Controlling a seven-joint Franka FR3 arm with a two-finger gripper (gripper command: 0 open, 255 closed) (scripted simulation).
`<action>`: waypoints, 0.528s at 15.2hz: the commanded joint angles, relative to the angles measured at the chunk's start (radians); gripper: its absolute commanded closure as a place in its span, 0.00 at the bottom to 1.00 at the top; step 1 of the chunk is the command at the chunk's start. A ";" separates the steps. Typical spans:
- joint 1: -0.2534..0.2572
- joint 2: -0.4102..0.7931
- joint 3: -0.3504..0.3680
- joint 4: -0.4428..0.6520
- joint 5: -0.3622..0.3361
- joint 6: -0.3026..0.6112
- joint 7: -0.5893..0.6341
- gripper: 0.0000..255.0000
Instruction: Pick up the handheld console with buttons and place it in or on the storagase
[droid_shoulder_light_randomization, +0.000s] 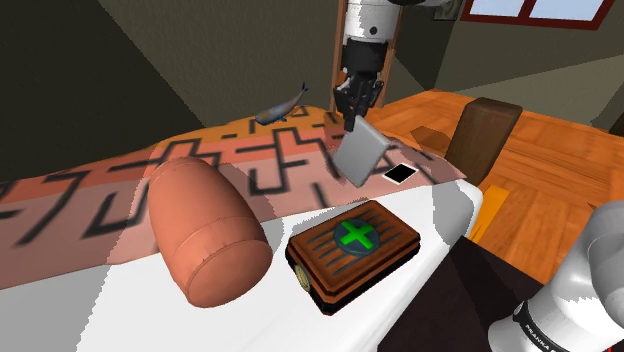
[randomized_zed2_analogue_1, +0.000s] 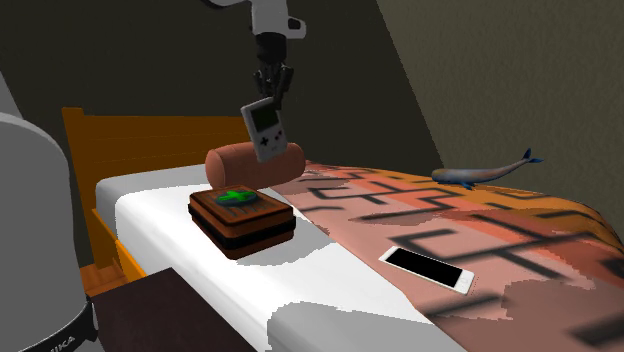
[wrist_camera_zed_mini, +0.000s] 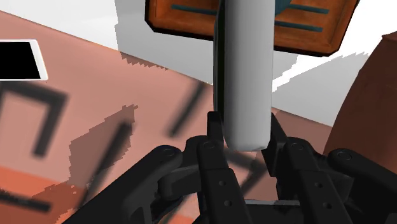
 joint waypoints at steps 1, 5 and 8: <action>0.013 -0.060 0.017 -0.044 0.008 -0.015 0.029 1.00; 0.038 -0.146 0.052 -0.120 0.027 -0.023 0.082 1.00; 0.039 -0.149 0.053 -0.163 0.028 0.017 0.081 1.00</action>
